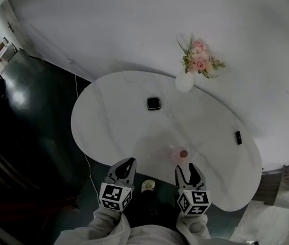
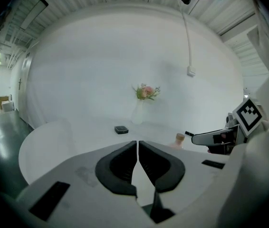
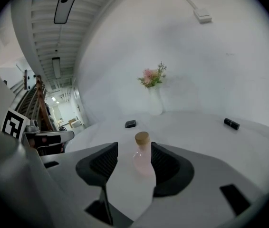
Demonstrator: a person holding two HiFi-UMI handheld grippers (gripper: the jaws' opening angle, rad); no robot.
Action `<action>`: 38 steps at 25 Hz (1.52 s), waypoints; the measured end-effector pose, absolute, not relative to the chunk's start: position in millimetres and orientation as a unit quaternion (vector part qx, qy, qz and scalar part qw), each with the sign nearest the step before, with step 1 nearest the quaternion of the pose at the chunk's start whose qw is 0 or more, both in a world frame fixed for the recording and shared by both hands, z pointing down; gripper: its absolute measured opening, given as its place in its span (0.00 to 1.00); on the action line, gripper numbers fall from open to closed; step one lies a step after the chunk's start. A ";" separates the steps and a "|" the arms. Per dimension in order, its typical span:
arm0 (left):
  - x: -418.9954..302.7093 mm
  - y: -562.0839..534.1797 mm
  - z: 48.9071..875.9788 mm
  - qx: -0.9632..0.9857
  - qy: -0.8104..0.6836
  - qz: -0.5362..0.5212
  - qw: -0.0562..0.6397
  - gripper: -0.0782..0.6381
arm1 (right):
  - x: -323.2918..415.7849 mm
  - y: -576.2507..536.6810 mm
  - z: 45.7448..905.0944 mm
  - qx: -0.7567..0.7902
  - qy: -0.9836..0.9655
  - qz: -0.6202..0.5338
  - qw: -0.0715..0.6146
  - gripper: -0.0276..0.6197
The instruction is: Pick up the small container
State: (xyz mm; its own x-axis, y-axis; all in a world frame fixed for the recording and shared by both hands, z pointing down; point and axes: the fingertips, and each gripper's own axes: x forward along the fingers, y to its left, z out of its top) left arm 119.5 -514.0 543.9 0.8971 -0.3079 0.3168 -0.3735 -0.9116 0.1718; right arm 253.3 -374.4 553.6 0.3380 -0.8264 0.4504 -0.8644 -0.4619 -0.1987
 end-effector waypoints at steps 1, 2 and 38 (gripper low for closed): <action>120.9 -516.6 545.9 0.968 -0.172 0.145 0.115 0.14 | 255.0 -376.1 555.8 0.820 -0.514 0.251 0.040 0.44; 122.3 -519.1 547.8 0.968 -0.167 0.147 0.114 0.14 | 256.8 -378.0 557.9 0.822 -0.510 0.249 0.042 0.44; 153.7 -550.9 590.7 0.966 -0.130 0.186 0.125 0.14 | 305.1 -433.7 592.0 0.858 -0.457 0.206 0.114 0.32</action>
